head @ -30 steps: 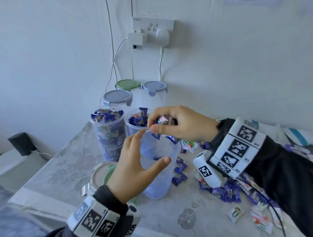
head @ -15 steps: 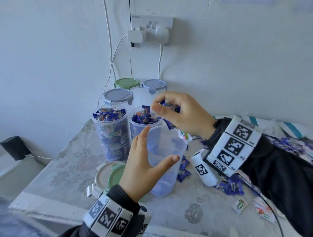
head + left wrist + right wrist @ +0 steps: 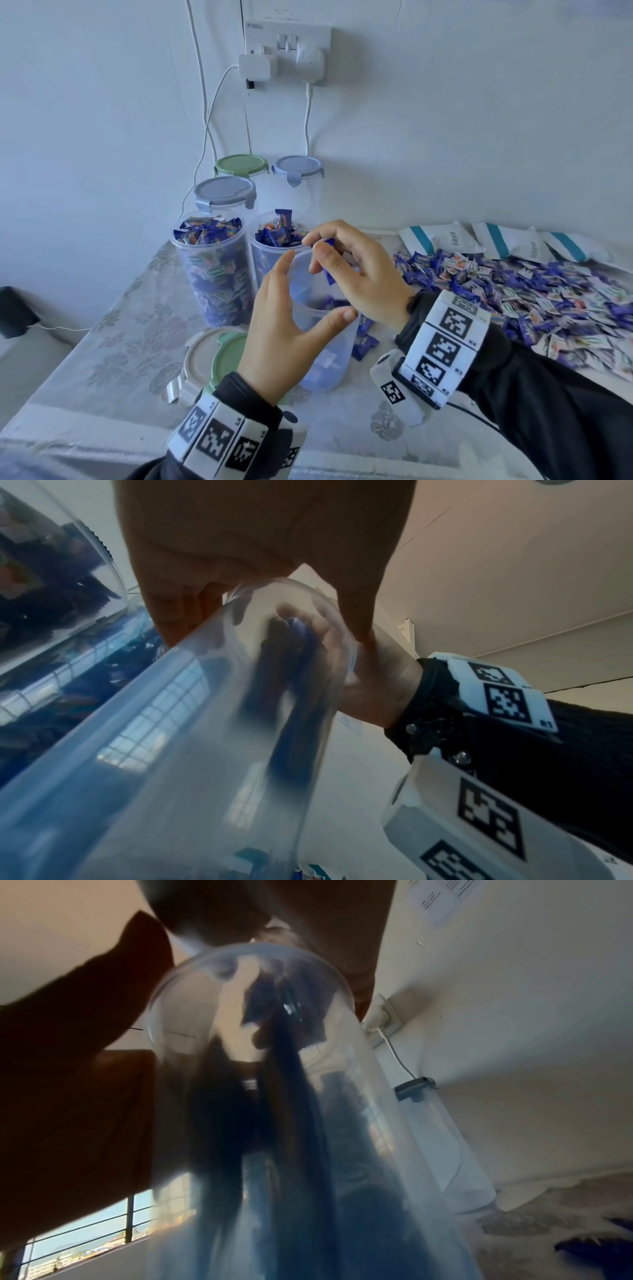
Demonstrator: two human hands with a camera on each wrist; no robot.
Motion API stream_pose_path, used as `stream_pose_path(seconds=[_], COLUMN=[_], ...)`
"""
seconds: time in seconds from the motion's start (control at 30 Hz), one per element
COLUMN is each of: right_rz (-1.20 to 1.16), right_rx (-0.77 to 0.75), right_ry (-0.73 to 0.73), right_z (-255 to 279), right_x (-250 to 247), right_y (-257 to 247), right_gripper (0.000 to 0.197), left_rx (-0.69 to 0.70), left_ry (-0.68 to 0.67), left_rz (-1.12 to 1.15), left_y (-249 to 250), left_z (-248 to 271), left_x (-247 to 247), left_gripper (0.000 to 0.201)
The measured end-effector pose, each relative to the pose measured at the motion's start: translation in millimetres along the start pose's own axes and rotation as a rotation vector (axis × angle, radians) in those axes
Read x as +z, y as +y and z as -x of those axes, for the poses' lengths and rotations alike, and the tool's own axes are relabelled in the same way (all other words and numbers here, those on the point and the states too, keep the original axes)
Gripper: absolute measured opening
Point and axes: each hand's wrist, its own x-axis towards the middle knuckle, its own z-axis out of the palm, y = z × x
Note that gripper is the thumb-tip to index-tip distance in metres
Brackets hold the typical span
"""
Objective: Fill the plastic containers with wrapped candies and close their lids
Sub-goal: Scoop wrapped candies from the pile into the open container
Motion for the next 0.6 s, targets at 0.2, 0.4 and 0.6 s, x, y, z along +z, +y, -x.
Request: stream_pose_path(seconds=[0.2, 0.4, 0.6], right_rz=[-0.069, -0.108, 0.021], right_rx=[0.017, 0.034, 0.241], right_ry=[0.036, 0.219, 0.322], right_z=[5.4, 41.1, 107.6], right_x=[-1.6, -20.3, -69.5], right_y=[6.2, 12.5, 25.2], right_gripper=[0.040, 0.043, 0.034], left_rx=[0.005, 0.121, 0.391], left_ry=[0.004, 0.226, 0.256], left_rz=[0.002, -0.251, -0.037], left_y=[-1.5, 10.0, 40.9], left_z=[1.2, 8.0, 34.5], left_x=[0.0, 4.7, 39.1], left_gripper=[0.109, 0.090, 0.030])
